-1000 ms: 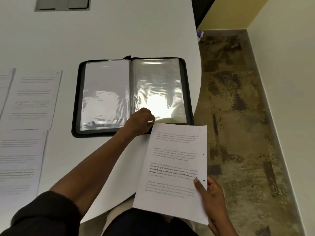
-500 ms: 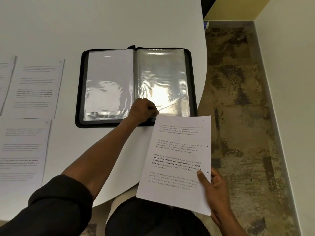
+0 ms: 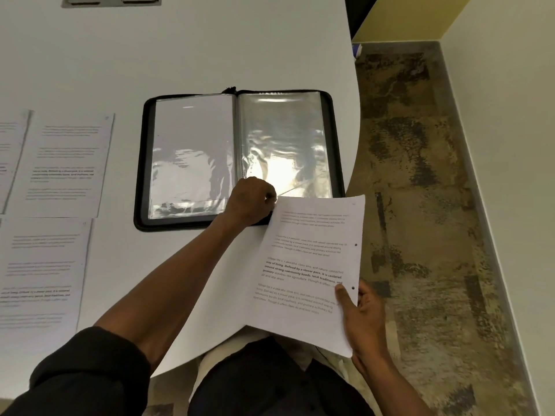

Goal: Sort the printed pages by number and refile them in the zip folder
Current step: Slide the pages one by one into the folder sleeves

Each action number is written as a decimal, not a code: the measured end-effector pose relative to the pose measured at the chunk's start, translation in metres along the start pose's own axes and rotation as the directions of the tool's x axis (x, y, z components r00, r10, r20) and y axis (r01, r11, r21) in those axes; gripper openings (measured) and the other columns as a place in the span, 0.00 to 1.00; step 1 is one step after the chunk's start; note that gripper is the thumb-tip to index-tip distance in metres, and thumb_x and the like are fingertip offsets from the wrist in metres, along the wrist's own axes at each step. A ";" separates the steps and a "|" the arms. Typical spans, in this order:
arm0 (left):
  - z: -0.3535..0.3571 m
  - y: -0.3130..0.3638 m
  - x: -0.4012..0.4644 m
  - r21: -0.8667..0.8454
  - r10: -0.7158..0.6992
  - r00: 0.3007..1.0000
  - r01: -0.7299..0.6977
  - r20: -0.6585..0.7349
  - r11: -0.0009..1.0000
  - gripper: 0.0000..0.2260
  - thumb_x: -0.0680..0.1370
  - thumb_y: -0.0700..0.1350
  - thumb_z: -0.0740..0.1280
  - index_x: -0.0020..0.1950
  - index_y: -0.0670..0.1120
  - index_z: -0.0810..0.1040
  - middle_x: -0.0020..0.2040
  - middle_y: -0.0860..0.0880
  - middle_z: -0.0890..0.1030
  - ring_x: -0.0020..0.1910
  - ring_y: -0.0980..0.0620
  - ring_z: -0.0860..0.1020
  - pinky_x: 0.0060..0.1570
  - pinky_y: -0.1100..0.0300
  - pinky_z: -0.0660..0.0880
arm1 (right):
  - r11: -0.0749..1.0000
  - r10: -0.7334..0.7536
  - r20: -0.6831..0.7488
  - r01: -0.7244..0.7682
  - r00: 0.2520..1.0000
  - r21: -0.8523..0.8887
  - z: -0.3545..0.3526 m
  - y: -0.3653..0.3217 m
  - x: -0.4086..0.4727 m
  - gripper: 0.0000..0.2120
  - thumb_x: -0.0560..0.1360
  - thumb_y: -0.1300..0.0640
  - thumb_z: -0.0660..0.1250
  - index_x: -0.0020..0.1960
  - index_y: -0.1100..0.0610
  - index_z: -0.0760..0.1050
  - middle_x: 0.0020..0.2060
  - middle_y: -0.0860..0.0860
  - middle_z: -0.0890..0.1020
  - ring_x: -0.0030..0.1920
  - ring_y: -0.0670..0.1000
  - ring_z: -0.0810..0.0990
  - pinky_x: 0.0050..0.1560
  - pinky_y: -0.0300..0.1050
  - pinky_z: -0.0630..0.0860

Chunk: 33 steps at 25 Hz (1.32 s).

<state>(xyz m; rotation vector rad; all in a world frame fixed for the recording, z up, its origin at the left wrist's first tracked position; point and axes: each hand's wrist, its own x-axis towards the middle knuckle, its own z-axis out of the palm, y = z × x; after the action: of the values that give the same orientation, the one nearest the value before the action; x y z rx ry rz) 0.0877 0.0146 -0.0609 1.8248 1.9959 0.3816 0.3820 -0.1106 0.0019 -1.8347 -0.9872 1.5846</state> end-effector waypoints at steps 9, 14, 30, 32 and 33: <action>0.014 0.008 -0.007 0.283 0.104 0.993 -0.084 -0.055 0.955 0.09 0.73 0.43 0.65 0.37 0.46 0.82 0.32 0.49 0.81 0.33 0.47 0.78 0.39 0.57 0.67 | 0.963 0.216 0.198 -0.242 0.956 0.116 0.029 0.000 0.019 0.09 0.80 0.62 0.67 0.59 0.58 0.80 0.51 0.54 0.87 0.50 0.56 0.86 0.47 0.51 0.83; 0.027 0.015 -0.006 0.255 0.115 0.990 -0.093 -0.075 0.963 0.08 0.75 0.47 0.67 0.44 0.44 0.82 0.39 0.47 0.82 0.38 0.45 0.80 0.41 0.53 0.72 | 0.935 0.286 0.248 -0.326 0.926 0.140 0.031 0.010 0.028 0.08 0.80 0.64 0.66 0.58 0.59 0.79 0.52 0.55 0.86 0.48 0.55 0.87 0.43 0.48 0.82; 0.045 0.048 0.010 0.282 0.210 0.977 -0.193 -0.029 0.940 0.12 0.80 0.46 0.61 0.40 0.45 0.80 0.35 0.49 0.79 0.33 0.49 0.75 0.48 0.54 0.70 | 0.955 0.240 0.339 -0.284 0.910 0.085 0.027 0.010 0.036 0.11 0.81 0.63 0.65 0.63 0.56 0.78 0.54 0.53 0.86 0.53 0.56 0.86 0.52 0.54 0.82; 0.045 0.048 0.011 0.274 0.212 0.977 -0.193 -0.039 0.942 0.12 0.80 0.46 0.61 0.41 0.45 0.80 0.36 0.49 0.80 0.33 0.49 0.75 0.48 0.54 0.69 | 0.954 0.233 0.350 -0.284 0.907 0.100 0.025 0.011 0.035 0.12 0.81 0.63 0.65 0.63 0.57 0.78 0.54 0.54 0.86 0.53 0.57 0.85 0.50 0.53 0.82; 0.046 0.049 0.010 0.272 0.212 0.976 -0.192 -0.046 0.943 0.12 0.80 0.45 0.61 0.41 0.45 0.80 0.36 0.49 0.80 0.34 0.48 0.76 0.49 0.54 0.69 | 0.953 0.233 0.354 -0.286 0.906 0.104 0.025 0.011 0.035 0.12 0.81 0.64 0.65 0.63 0.57 0.78 0.55 0.55 0.86 0.53 0.58 0.85 0.50 0.52 0.82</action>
<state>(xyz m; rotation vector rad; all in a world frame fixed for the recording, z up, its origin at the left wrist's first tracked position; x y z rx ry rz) 0.1521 0.0269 -0.0797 2.2231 1.9941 0.2521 0.3615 -0.0907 -0.0324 -1.6738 -0.7521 2.1317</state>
